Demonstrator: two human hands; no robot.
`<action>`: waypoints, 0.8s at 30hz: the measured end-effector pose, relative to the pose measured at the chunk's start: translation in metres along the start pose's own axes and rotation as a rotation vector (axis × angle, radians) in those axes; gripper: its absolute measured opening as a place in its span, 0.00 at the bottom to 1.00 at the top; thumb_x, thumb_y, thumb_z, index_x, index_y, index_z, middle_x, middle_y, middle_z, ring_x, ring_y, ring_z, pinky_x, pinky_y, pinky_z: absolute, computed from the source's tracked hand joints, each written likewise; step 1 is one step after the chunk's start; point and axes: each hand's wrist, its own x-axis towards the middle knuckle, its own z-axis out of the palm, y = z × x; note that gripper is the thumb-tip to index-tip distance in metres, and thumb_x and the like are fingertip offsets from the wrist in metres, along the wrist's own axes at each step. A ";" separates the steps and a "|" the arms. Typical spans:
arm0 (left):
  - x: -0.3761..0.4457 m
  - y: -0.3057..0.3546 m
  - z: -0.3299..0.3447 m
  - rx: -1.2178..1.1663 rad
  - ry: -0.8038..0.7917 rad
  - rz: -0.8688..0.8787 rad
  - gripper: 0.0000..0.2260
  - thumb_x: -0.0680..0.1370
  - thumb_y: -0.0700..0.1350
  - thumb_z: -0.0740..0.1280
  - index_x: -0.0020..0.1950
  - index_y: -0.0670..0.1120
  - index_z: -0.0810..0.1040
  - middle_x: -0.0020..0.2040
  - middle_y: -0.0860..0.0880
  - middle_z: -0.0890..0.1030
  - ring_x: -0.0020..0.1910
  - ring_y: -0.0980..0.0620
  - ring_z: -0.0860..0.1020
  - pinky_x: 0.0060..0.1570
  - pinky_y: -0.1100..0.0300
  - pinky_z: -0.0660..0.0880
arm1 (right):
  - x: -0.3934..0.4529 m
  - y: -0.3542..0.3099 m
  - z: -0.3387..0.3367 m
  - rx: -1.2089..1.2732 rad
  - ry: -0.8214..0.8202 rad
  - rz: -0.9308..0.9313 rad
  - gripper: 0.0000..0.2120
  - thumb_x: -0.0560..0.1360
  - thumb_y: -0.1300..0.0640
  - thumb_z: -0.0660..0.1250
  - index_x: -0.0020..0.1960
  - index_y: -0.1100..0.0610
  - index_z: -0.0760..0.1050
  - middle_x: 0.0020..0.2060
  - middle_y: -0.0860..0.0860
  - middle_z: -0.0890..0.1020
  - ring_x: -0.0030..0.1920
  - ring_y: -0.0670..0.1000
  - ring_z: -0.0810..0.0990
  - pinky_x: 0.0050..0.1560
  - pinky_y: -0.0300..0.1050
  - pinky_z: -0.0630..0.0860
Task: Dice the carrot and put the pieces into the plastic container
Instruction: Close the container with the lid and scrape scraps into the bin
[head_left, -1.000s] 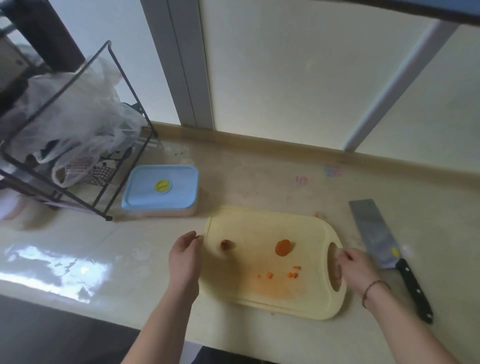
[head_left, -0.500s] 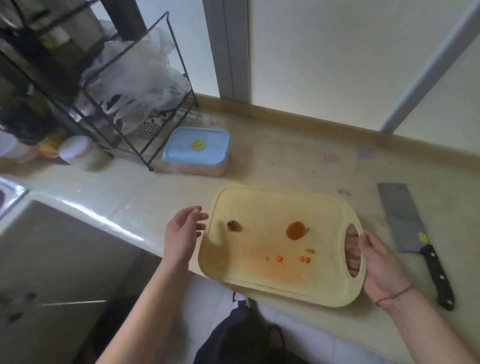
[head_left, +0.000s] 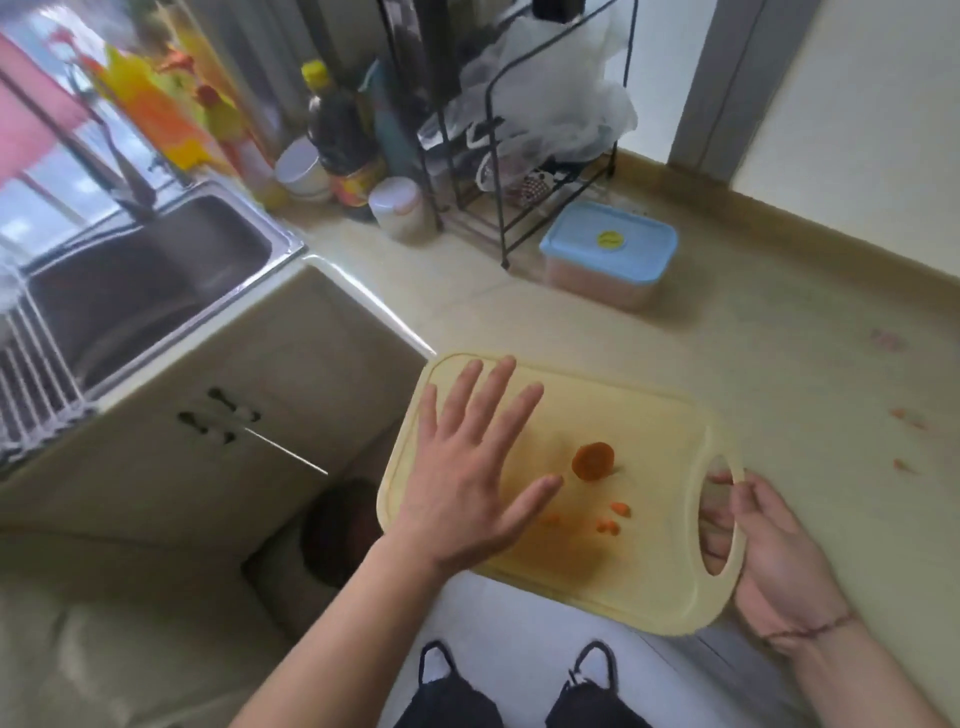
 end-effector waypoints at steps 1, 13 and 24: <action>-0.008 -0.005 -0.002 0.047 -0.021 0.035 0.32 0.81 0.68 0.53 0.81 0.55 0.56 0.83 0.48 0.54 0.82 0.43 0.50 0.76 0.31 0.51 | -0.001 0.007 0.014 -0.007 -0.017 0.009 0.14 0.83 0.54 0.51 0.48 0.52 0.75 0.40 0.60 0.85 0.34 0.56 0.84 0.30 0.49 0.80; -0.094 -0.095 0.033 0.170 -0.327 0.222 0.28 0.83 0.62 0.48 0.82 0.56 0.52 0.84 0.50 0.53 0.82 0.41 0.50 0.78 0.37 0.44 | 0.018 0.122 0.156 -0.051 -0.087 0.153 0.11 0.83 0.54 0.52 0.51 0.54 0.72 0.36 0.53 0.85 0.33 0.50 0.84 0.29 0.44 0.79; -0.138 -0.200 0.118 0.048 -0.458 -0.005 0.26 0.87 0.55 0.44 0.84 0.48 0.47 0.84 0.49 0.49 0.82 0.44 0.42 0.72 0.50 0.22 | 0.062 0.214 0.196 -0.159 -0.004 0.228 0.12 0.83 0.53 0.51 0.46 0.52 0.71 0.34 0.56 0.85 0.31 0.54 0.84 0.28 0.47 0.81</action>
